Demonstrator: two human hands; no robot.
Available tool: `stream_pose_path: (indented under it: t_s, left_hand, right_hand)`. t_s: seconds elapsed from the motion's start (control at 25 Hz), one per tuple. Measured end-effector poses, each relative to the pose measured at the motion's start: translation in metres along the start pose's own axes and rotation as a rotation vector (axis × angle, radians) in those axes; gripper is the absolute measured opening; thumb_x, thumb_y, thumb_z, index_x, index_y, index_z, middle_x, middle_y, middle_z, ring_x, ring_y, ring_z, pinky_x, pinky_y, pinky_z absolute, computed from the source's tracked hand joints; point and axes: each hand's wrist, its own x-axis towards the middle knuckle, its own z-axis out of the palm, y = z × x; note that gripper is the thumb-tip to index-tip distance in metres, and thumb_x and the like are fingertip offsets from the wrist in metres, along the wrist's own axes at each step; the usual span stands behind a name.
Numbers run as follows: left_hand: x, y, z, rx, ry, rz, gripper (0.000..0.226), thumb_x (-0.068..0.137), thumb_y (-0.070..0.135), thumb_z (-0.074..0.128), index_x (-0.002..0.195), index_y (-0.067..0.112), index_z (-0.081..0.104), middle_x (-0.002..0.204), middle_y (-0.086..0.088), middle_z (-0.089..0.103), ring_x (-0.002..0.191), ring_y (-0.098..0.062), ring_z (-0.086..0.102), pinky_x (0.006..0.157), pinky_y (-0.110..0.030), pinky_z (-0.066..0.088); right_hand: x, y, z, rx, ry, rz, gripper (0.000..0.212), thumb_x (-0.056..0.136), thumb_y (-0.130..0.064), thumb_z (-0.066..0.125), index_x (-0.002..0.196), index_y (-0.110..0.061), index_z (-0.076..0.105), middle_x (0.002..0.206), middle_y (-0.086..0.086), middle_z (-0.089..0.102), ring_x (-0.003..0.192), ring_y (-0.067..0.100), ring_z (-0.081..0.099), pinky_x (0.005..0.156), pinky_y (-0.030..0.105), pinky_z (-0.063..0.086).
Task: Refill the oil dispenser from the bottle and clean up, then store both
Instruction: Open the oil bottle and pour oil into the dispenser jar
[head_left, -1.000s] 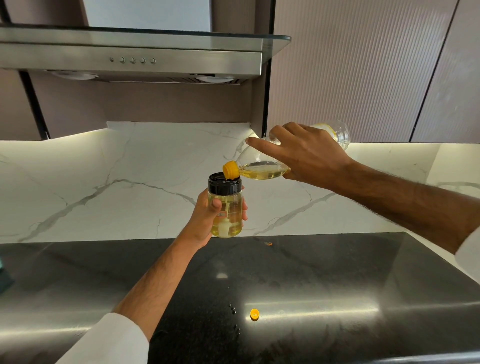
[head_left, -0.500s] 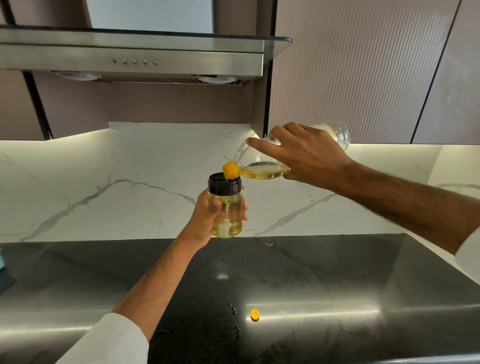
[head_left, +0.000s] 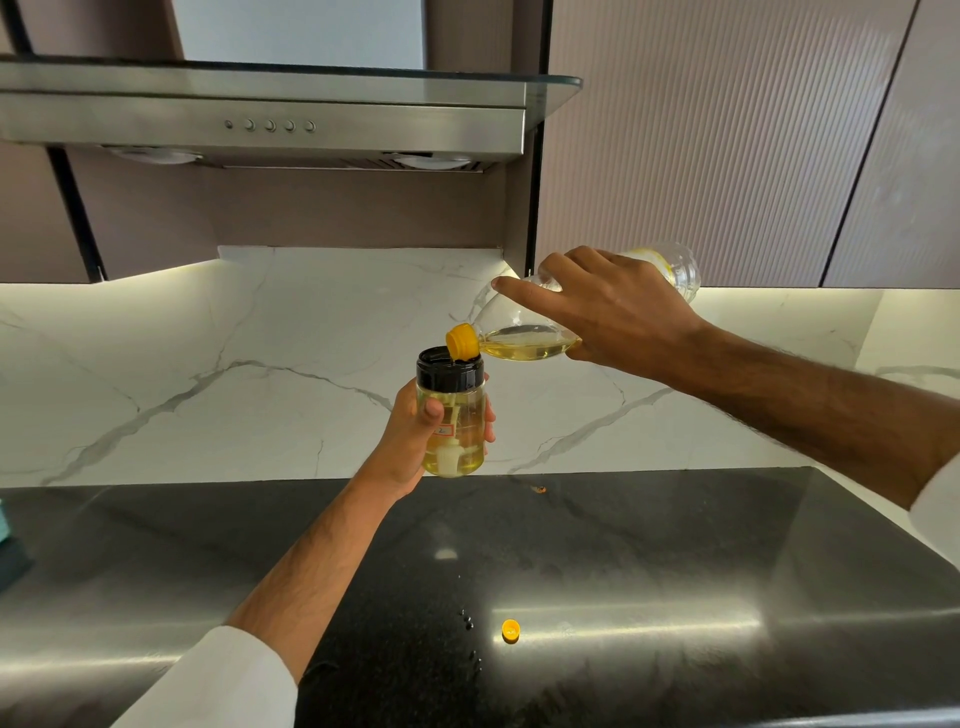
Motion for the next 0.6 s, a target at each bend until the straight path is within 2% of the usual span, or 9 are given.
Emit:
stream_pose_path:
  t_s: [0.4,0.6]
  left_hand:
    - [-0.0001,-0.0019,-0.0005,0.009,-0.001,-0.001,0.101,0.057,0.084,0.075,0.125,0.01,0.058,0.095,-0.009,0.074,0.077,-0.026,0.073,0.071,-0.041,0.062]
    - [0.0005,-0.0029,-0.0027,0.008,0.007,-0.005,0.102,0.056,0.084,0.075,0.125,0.011,0.058,0.095,-0.01,0.074,0.078,-0.026,0.073,0.071,-0.042,0.062]
  right_hand:
    - [-0.0003,-0.0002,0.0019,-0.015,0.0,-0.001,0.122,0.051,-0.034,0.102,0.148,-0.024,0.029,0.117,0.02,0.064,0.095,0.035,0.067,0.071,0.05,0.061]
    - [0.001,-0.0013,-0.0004,-0.024,-0.008,-0.002,0.122,0.053,-0.035,0.101,0.148,-0.026,0.024,0.118,0.019,0.064,0.096,0.035,0.067,0.072,0.049,0.061]
